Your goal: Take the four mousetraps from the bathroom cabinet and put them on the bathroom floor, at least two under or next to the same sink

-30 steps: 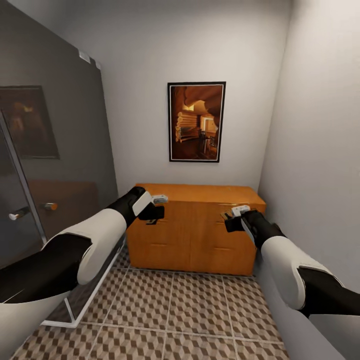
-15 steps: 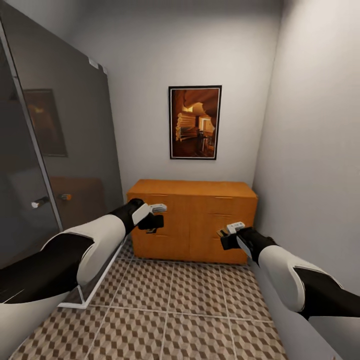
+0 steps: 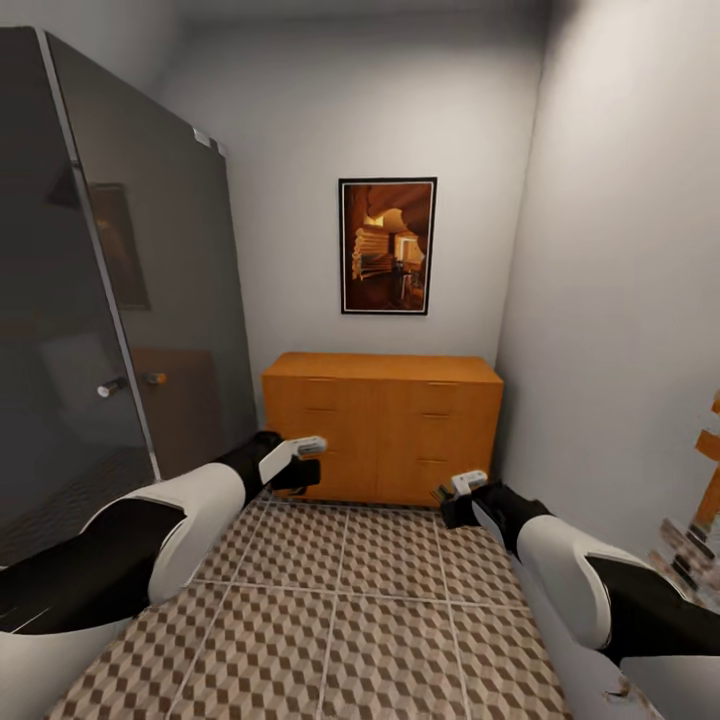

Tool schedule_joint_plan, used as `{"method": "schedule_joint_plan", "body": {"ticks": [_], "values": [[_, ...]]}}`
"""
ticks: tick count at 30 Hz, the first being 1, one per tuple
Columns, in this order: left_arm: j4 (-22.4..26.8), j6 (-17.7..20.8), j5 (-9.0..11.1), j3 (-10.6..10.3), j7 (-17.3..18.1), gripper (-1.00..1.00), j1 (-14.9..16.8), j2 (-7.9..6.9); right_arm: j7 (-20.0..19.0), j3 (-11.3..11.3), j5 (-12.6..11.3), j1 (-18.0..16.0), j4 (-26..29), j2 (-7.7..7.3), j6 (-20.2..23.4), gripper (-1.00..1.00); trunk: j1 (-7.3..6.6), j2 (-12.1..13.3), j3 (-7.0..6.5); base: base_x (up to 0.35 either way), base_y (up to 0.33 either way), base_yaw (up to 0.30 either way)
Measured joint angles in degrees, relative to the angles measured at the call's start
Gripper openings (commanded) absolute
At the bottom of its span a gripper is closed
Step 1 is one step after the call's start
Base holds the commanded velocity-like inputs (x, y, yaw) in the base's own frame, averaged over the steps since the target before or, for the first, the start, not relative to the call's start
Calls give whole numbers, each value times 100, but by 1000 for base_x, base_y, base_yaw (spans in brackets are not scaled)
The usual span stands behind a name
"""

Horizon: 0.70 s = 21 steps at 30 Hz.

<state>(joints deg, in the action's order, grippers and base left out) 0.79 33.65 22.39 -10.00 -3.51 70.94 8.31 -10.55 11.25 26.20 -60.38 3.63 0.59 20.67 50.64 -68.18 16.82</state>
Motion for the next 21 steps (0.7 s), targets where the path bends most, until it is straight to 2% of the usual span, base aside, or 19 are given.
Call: {"method": "schedule_joint_plan", "body": {"ticks": [9,13,18,21], "values": [[0,-371,35,7,14,-100,-524,-283,4,0,-21,54,-1,8,-44,-100,0,0,0,-345,0,0],[-3,-464,46,10,14,-100,-670,-389,55,-1,-17,203,-1,9,-95,-100,0,0,0,-346,0,0],[-10,-541,17,11,14,-100,-922,-430,499,0,8,474,-7,21,-152,-100,0,0,0,-346,0,0],[-13,-740,39,11,13,-100,-1105,-450,748,3,-7,552,-48,26,-191,-100,0,0,0,-345,0,0]]}}
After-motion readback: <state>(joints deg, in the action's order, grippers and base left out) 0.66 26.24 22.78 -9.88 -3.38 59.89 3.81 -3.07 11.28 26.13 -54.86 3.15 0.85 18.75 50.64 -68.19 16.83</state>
